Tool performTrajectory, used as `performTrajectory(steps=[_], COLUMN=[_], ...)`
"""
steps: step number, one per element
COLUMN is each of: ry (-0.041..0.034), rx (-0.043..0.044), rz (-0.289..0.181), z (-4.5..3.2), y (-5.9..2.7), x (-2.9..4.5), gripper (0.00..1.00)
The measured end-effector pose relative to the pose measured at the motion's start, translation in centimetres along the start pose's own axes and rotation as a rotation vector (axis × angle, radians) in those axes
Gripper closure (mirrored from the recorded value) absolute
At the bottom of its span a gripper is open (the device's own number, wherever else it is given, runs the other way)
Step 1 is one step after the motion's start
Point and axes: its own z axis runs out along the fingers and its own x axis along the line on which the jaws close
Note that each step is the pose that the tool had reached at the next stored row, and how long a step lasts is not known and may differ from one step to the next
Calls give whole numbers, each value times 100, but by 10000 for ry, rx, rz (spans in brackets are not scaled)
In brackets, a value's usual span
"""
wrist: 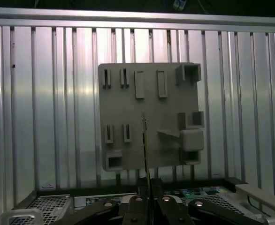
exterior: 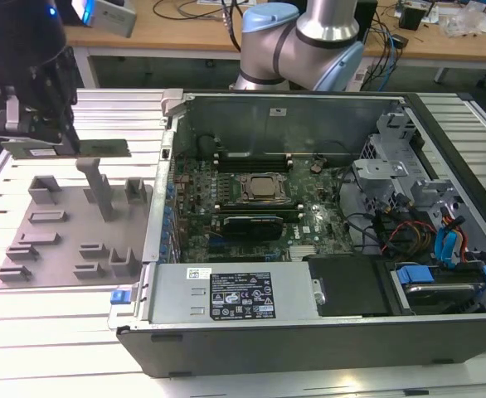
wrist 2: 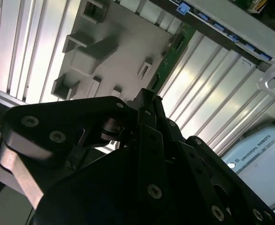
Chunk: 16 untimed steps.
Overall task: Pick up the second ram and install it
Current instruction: 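Pick up the second ram and move it above second insertion slot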
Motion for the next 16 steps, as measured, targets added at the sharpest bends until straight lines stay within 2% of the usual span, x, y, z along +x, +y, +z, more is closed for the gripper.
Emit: performTrajectory(steps=[1,3,7,14,16], ry=[2,3,9,22,39], rx=[-5,-10,-22,-25,-24], rz=[1,1,2,4,3], z=[-4,-7,-18,-30,-34], y=[-79,-150,-423,-698,-812], x=[-3,-5,-15,-25,-28], gripper=[89,89,89,89,89])
